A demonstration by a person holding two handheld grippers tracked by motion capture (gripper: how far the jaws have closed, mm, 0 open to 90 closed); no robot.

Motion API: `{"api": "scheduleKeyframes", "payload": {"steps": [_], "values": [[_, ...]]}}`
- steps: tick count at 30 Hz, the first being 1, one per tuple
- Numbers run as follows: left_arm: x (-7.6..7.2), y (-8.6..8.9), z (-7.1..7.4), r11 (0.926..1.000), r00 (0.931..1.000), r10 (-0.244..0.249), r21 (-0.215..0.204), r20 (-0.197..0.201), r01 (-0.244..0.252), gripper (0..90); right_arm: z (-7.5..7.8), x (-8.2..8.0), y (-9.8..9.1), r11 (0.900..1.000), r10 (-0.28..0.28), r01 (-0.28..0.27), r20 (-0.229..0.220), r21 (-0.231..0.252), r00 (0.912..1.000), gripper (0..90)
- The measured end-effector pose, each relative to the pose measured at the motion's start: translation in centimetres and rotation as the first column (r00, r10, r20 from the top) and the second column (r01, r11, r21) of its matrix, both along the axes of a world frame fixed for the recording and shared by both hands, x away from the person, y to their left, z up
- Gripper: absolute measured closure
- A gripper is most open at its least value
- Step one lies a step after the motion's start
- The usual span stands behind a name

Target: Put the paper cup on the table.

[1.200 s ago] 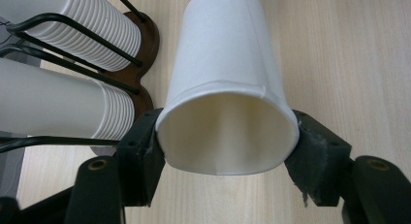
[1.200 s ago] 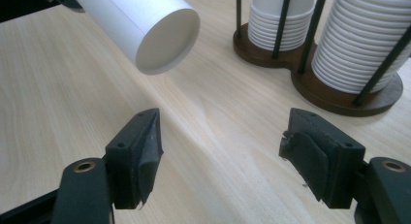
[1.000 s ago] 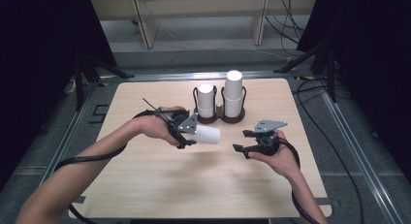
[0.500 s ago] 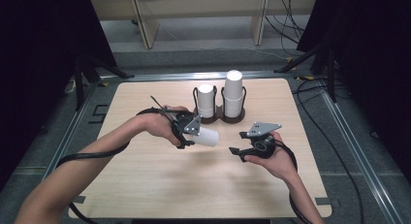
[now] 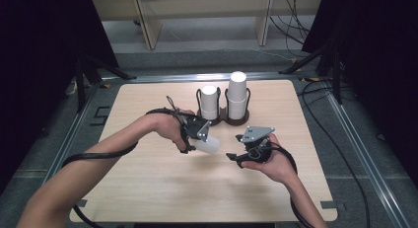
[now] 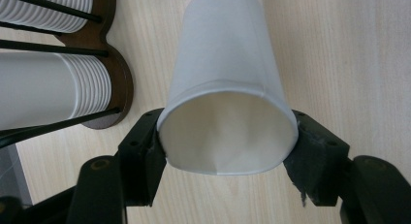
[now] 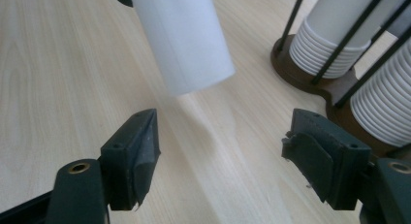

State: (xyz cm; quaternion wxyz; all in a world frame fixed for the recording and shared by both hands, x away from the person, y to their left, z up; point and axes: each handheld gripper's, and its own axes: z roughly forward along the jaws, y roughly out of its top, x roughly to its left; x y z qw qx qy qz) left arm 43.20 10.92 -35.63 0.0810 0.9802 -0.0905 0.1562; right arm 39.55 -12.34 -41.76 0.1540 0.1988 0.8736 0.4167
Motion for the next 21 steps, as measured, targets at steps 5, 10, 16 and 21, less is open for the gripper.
{"api": "scheduleKeyframes", "payload": {"steps": [5, 10, 16, 21], "values": [[0.1, -0.5, 0.0, 0.9995, 1.0, -0.002, 0.032, -0.005, 0.002, 35.9, -0.1, 0.1, 0.9, 0.999, 0.035, -0.035, 0.011, -0.03, 0.9993, 27.6], [0.0, -0.9, 0.2, 0.9977, 0.9998, -0.016, 0.066, -0.01, 0.016, 35.9, -0.2, 0.2, 2.7, 0.9944, 0.08, -0.079, 0.021, -0.07, 0.9965, 27.3], [0.0, -1.5, 0.0, 0.9956, 0.9996, -0.029, 0.089, -0.001, 0.029, 35.9, -0.1, 0.3, 4.2, 0.9892, 0.104, -0.099, 0.04, -0.108, 0.9938, 27.3], [-0.2, -1.8, 0.0, 0.9937, 0.9992, -0.04, 0.104, -0.009, 0.04, 35.9, -0.3, 0.3, 4.9, 0.9862, 0.118, -0.111, 0.05, -0.123, 0.9918, 27.3]]}}
